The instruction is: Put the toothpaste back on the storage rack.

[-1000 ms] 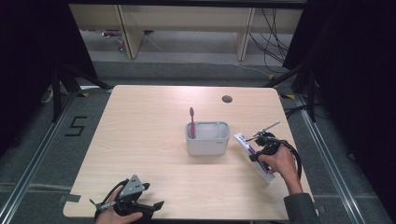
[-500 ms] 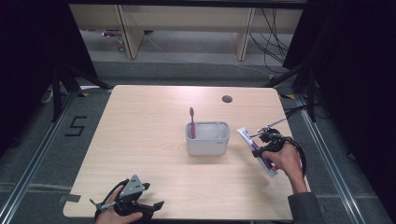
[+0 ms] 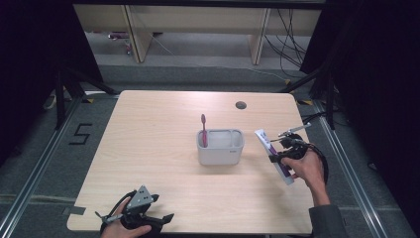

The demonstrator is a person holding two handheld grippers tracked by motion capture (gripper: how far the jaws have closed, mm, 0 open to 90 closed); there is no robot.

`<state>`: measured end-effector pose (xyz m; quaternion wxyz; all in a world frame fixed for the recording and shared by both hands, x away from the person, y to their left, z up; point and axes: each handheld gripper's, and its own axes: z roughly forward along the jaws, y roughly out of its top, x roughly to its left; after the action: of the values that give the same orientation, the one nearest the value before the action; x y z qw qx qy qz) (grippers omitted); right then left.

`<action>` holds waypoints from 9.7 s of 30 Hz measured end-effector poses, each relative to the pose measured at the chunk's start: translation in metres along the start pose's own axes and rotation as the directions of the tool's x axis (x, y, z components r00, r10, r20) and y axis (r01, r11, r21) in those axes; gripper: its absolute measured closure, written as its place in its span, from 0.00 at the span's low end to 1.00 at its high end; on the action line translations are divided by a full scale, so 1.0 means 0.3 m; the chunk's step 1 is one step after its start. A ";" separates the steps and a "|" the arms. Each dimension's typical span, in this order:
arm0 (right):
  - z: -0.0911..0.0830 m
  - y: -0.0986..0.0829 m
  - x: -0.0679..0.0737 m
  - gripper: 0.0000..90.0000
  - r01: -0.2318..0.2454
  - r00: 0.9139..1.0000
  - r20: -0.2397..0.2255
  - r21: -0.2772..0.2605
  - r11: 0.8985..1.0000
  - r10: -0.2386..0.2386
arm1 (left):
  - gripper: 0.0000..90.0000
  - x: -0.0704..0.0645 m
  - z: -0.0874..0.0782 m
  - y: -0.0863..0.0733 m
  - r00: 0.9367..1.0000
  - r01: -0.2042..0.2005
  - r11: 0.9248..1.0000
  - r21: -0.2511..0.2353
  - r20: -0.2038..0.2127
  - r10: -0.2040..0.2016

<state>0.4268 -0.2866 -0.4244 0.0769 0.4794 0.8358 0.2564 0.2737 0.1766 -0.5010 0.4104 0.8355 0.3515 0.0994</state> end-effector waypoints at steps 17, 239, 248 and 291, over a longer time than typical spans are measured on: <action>-0.049 0.008 -0.017 0.84 -0.031 0.999 -0.017 -0.131 0.991 0.029 | 0.18 0.000 -0.003 0.001 1.000 0.006 1.000 0.005 0.021 -0.006; 0.188 0.275 0.303 0.84 0.032 0.981 -0.152 -0.481 0.876 -0.119 | 0.18 -0.018 0.012 -0.007 0.999 0.007 1.000 0.009 0.035 -0.007; 0.199 0.267 0.303 0.84 0.042 0.982 -0.142 -0.471 0.881 -0.123 | 0.18 -0.014 0.009 -0.006 0.999 -0.013 1.000 0.024 0.037 0.012; 0.143 0.253 0.350 0.70 0.139 0.984 -0.036 -0.472 0.870 -0.177 | 0.18 -0.016 0.011 -0.006 0.999 -0.019 0.999 0.030 0.042 0.018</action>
<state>0.4451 -0.1520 -0.4108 0.1783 0.3664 0.7880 0.4616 0.2709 0.1722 -0.5038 0.4042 0.8468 0.3364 0.0803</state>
